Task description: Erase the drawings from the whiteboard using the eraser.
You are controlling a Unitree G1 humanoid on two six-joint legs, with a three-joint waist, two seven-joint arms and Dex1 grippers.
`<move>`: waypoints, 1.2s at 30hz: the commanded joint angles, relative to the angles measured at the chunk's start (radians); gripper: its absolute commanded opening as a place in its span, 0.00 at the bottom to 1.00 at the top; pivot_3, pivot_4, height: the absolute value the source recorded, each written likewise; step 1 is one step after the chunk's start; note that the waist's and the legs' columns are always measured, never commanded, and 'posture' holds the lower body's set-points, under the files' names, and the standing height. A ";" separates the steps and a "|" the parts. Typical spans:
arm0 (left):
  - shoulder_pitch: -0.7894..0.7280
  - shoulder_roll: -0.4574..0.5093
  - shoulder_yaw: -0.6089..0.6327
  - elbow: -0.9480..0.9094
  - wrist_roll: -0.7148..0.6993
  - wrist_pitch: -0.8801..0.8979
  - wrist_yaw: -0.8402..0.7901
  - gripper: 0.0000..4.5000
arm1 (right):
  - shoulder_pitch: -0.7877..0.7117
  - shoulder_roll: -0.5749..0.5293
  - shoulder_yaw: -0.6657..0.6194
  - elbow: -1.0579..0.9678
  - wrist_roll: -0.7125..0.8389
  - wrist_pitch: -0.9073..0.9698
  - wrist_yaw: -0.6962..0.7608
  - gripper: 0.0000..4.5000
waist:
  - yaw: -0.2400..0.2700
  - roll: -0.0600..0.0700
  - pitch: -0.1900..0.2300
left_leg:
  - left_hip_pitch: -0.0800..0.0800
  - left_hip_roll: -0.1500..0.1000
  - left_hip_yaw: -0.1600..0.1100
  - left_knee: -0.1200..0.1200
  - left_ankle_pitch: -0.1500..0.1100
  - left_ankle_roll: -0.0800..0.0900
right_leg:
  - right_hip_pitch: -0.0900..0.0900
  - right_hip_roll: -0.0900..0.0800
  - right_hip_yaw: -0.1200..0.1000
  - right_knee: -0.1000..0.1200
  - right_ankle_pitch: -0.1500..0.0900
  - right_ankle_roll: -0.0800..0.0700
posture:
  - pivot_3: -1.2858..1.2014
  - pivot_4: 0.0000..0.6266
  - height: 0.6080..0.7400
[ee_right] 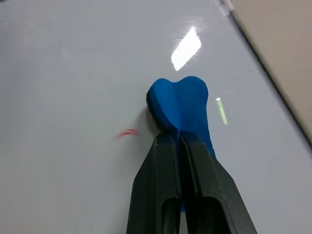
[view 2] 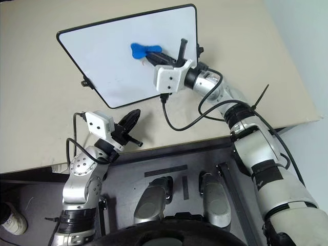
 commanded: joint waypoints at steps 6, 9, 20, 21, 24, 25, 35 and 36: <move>-0.008 0.005 0.005 -0.014 -0.001 -0.017 -0.002 0.00 | 0.033 0.007 0.036 0.063 -0.012 0.059 0.068 0.01 | 0.001 0.000 0.000 | 0.000 0.000 0.000 0.000 0.000 0.000 | 0.000 0.000 0.000 0.000 -0.002 0.003 | 0.52 0.24 1.00; -0.008 0.005 0.003 -0.014 -0.001 -0.016 -0.004 0.00 | 0.037 0.006 0.031 0.056 -0.007 0.062 0.076 0.01 | 0.001 0.000 0.000 | 0.000 0.000 0.000 0.000 0.000 0.000 | 0.000 0.000 0.000 0.000 -0.003 0.006 | 0.52 0.24 1.00; -0.007 0.012 0.010 -0.015 -0.005 -0.016 -0.007 0.00 | 0.199 -0.112 -0.061 -0.248 0.264 0.183 0.435 0.01 | 0.013 0.000 0.000 | -0.003 0.000 0.000 0.000 0.000 0.000 | 0.000 0.000 0.000 -0.001 -0.002 0.002 | 0.52 0.24 1.00; -0.006 0.013 0.012 -0.015 -0.007 -0.015 -0.008 0.00 | 0.239 -0.138 -0.073 -0.334 0.317 0.241 0.505 0.01 | 0.014 0.000 0.000 | -0.004 0.000 0.000 0.001 0.001 0.000 | 0.000 0.000 0.000 -0.001 -0.004 0.003 | 0.52 0.24 1.00; -0.002 0.015 0.010 -0.016 -0.006 -0.015 -0.008 0.00 | 0.364 -0.234 -0.094 -0.592 0.429 0.432 0.667 0.01 | 0.020 -0.001 -0.001 | -0.006 0.000 0.002 0.002 -0.002 0.003 | 0.000 0.000 0.000 -0.002 -0.009 0.005 | 0.52 0.24 1.00; -0.003 0.015 0.009 -0.015 -0.006 -0.014 -0.008 0.00 | 0.397 -0.265 -0.100 -0.656 0.444 0.485 0.698 0.01 | 0.021 -0.002 -0.001 | -0.006 0.000 0.002 0.003 -0.003 0.005 | 0.000 0.000 0.000 -0.001 -0.010 0.005 | 0.52 0.24 1.00; -0.046 0.036 0.008 0.010 -0.012 0.000 -0.031 0.00 | 0.521 -0.341 -0.119 -0.835 0.440 0.693 0.732 0.31 | 0.010 -0.002 -0.001 | 0.002 0.000 0.003 0.002 -0.004 0.008 | 0.003 0.000 -0.001 0.002 -0.013 0.003 | 0.52 0.24 1.00; -0.053 0.041 0.011 0.016 -0.013 -0.001 -0.036 0.00 | 0.519 -0.335 -0.123 -0.844 0.442 0.704 0.727 0.39 | 0.011 -0.002 -0.001 | 0.002 0.000 0.003 0.002 -0.003 0.008 | 0.004 0.000 -0.001 0.003 -0.012 0.003 | 0.52 0.24 1.00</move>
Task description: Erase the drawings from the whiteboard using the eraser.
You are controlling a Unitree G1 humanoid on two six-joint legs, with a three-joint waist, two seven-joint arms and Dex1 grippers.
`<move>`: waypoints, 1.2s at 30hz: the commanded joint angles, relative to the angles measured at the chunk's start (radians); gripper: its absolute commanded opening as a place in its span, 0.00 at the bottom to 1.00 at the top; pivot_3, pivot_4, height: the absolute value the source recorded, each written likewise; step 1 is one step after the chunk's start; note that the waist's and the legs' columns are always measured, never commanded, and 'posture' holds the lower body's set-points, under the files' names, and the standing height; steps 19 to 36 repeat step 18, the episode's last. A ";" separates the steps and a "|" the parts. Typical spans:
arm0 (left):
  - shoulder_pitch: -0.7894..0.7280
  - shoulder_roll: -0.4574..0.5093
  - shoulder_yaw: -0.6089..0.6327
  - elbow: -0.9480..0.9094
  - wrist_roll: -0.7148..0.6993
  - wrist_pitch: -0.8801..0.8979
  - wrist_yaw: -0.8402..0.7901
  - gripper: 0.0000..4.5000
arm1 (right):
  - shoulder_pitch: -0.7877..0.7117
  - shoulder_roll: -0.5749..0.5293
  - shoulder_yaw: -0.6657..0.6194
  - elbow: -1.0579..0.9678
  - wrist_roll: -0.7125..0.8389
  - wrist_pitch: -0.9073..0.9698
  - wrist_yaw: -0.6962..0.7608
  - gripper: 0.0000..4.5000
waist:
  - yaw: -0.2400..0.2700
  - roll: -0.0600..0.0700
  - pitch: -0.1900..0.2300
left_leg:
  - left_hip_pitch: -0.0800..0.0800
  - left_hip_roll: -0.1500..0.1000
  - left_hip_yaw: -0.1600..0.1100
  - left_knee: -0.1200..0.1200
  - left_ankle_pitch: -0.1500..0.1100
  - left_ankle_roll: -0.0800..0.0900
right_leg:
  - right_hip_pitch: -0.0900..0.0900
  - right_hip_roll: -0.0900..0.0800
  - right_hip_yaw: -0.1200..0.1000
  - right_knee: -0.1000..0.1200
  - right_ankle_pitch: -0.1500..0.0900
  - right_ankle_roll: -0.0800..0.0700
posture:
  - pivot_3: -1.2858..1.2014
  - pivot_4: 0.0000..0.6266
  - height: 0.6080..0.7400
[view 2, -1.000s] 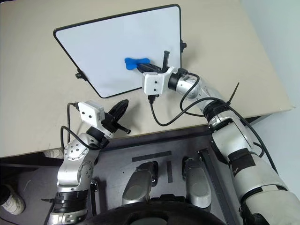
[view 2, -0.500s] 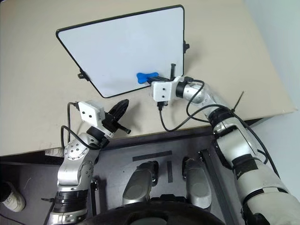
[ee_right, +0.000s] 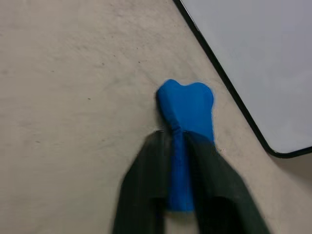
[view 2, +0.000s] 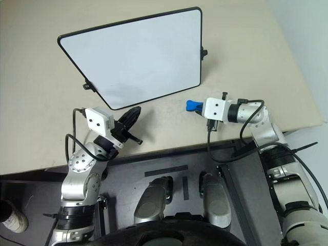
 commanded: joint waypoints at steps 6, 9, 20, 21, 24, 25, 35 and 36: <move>-0.065 0.041 0.027 0.041 -0.017 -0.003 -0.035 0.00 | -0.006 0.011 -0.072 -0.132 0.028 0.056 -0.046 0.86 | 0.005 0.000 0.000 | 0.000 0.000 0.000 0.001 0.006 0.002 | 0.003 0.000 0.000 -0.001 0.003 0.001 | 0.52 0.24 1.00; -0.088 0.055 0.033 0.056 -0.021 0.000 -0.042 0.00 | 0.023 -0.002 -0.130 -0.215 0.087 0.078 -0.046 0.93 | 0.009 0.000 0.000 | 0.000 0.000 -0.001 0.001 0.006 0.002 | 0.004 0.000 0.000 -0.001 0.003 0.001 | 0.52 0.24 1.00; -0.094 0.087 0.037 0.060 -0.036 0.020 -0.074 0.00 | 0.182 -0.045 -0.257 -0.440 0.231 0.267 -0.043 0.93 | 0.010 0.000 0.000 | -0.002 -0.001 -0.001 0.001 0.006 0.006 | 0.004 0.001 0.000 -0.002 -0.001 0.006 | 0.52 0.24 1.00; -0.094 0.087 0.037 0.060 -0.036 0.020 -0.074 0.00 | 0.182 -0.045 -0.257 -0.440 0.231 0.267 -0.043 0.93 | 0.010 0.000 0.000 | -0.002 -0.001 -0.001 0.001 0.006 0.006 | 0.004 0.001 0.000 -0.002 -0.001 0.006 | 0.52 0.24 1.00; -0.094 0.087 0.037 0.060 -0.036 0.020 -0.074 0.00 | 0.182 -0.045 -0.257 -0.440 0.231 0.267 -0.043 0.93 | 0.010 0.000 0.000 | -0.002 -0.001 -0.001 0.001 0.006 0.006 | 0.004 0.001 0.000 -0.002 -0.001 0.006 | 0.52 0.24 1.00; -0.094 0.087 0.037 0.060 -0.036 0.020 -0.074 0.00 | 0.182 -0.045 -0.257 -0.440 0.231 0.267 -0.043 0.93 | 0.010 0.000 0.000 | -0.002 -0.001 -0.001 0.001 0.006 0.006 | 0.004 0.001 0.000 -0.002 -0.001 0.006 | 0.52 0.24 1.00; -0.094 0.087 0.037 0.060 -0.036 0.020 -0.074 0.00 | 0.182 -0.045 -0.257 -0.440 0.231 0.267 -0.043 0.93 | 0.010 0.000 0.000 | -0.002 -0.001 -0.001 0.001 0.006 0.006 | 0.004 0.001 0.000 -0.002 -0.001 0.006 | 0.52 0.24 1.00; -0.094 0.087 0.037 0.060 -0.036 0.020 -0.074 0.00 | 0.182 -0.045 -0.257 -0.440 0.231 0.267 -0.043 0.93 | 0.010 0.000 0.000 | -0.002 -0.001 -0.001 0.001 0.006 0.006 | 0.004 0.001 0.000 -0.002 -0.001 0.006 | 0.52 0.24 1.00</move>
